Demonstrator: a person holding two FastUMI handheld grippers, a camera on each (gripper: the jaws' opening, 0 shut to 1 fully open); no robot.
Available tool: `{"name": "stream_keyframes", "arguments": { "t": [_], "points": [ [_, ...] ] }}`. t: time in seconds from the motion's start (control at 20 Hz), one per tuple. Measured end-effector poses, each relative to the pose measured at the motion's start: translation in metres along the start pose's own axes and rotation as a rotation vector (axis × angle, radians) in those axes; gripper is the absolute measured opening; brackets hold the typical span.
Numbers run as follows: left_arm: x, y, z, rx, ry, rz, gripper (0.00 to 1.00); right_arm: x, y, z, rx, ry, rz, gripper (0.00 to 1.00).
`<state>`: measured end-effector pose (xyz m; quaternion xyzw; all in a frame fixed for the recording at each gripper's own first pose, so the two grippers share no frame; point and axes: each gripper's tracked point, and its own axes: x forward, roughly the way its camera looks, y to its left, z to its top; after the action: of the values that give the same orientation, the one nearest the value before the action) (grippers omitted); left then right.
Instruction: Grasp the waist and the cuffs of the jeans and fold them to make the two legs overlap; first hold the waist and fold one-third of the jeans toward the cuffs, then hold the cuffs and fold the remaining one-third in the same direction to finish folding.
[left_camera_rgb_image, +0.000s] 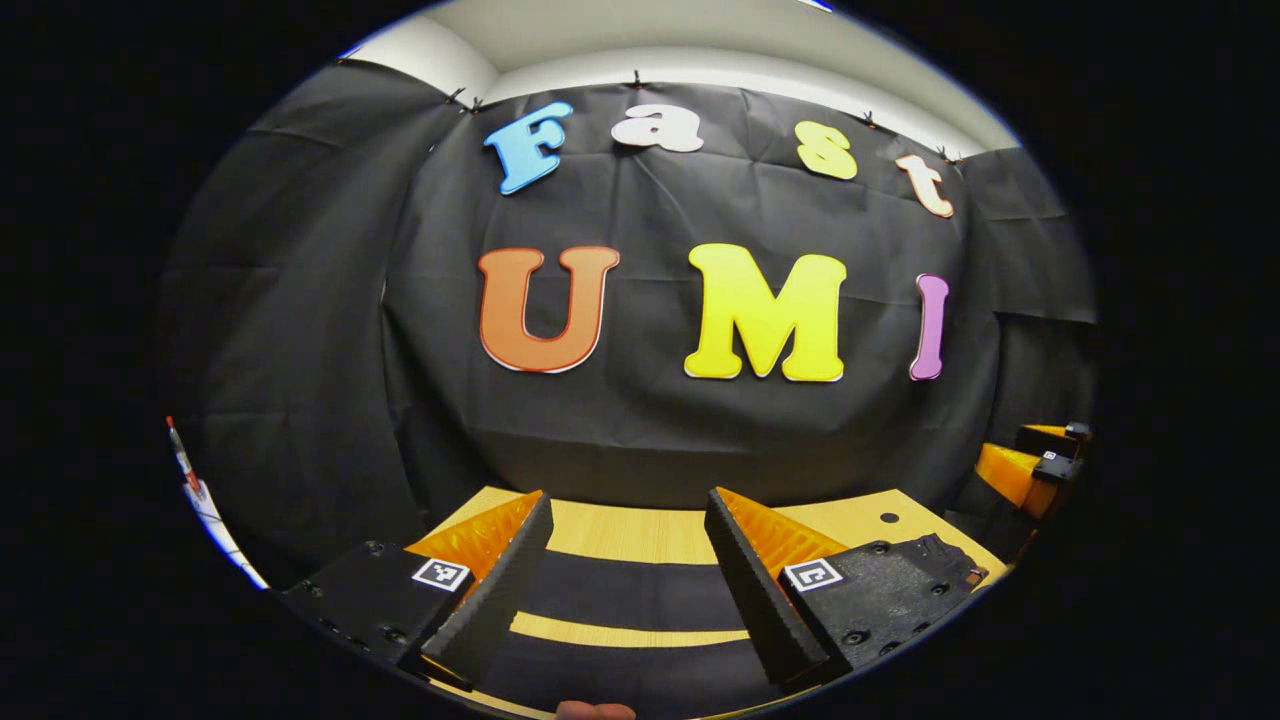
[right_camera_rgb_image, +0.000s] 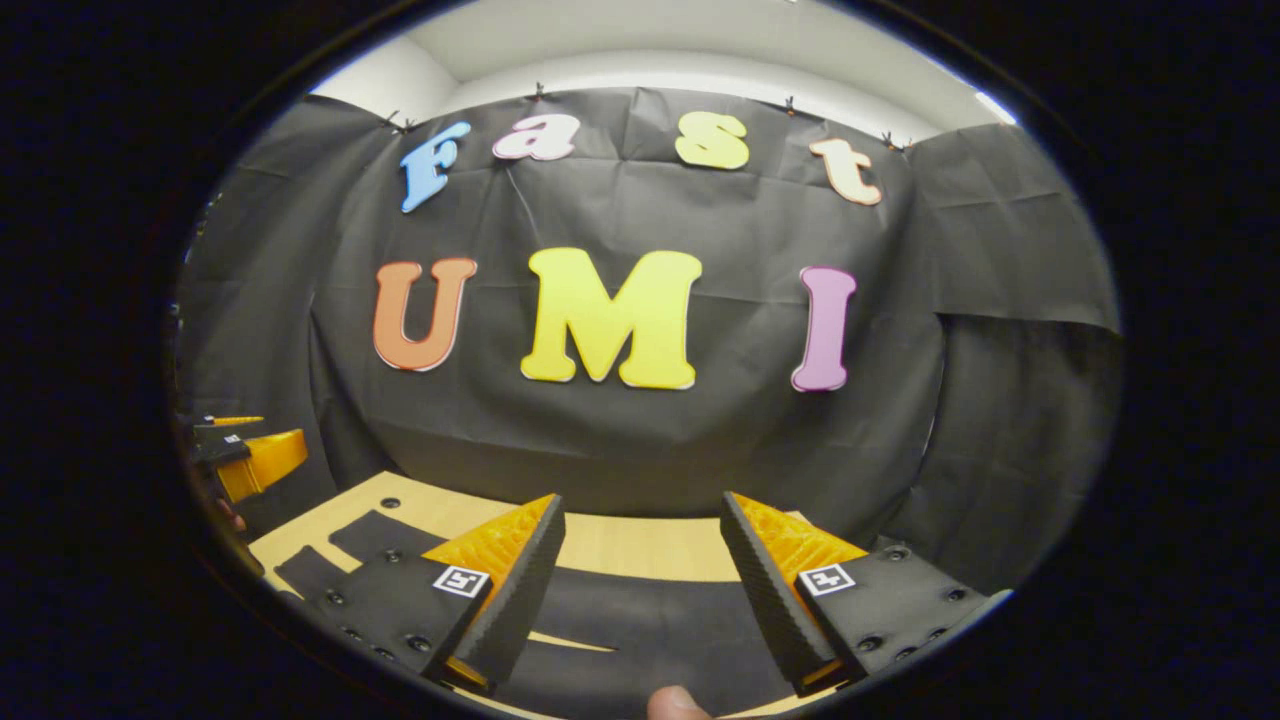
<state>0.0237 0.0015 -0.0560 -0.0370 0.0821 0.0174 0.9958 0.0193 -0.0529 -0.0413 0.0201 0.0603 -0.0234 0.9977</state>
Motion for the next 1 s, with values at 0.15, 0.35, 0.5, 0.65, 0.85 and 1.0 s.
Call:
{"name": "stream_keyframes", "arguments": {
  "t": [0.15,0.35,0.5,0.65,0.85,1.0],
  "points": [
    [0.005,0.026,-0.014,-0.002,0.041,0.06,0.98,0.006,-0.051,-0.016,0.009,0.04,-0.087,0.93],
    [0.006,0.085,-0.051,-0.07,0.137,0.167,0.98,0.005,-0.137,-0.053,0.027,0.118,-0.232,0.94],
    [-0.008,0.124,-0.09,-0.173,0.227,0.258,0.99,-0.004,-0.192,-0.09,0.073,0.195,-0.333,0.94],
    [-0.028,0.163,-0.144,-0.314,0.343,0.347,0.99,-0.013,-0.225,-0.145,0.179,0.316,-0.369,0.96],
    [-0.045,0.175,-0.209,-0.614,0.468,0.447,0.99,-0.025,-0.249,-0.209,0.362,0.452,-0.423,0.94],
    [-0.049,0.164,-0.237,-0.84,0.538,0.468,0.99,-0.025,-0.253,-0.245,0.479,0.535,-0.43,0.99]
  ]
}}
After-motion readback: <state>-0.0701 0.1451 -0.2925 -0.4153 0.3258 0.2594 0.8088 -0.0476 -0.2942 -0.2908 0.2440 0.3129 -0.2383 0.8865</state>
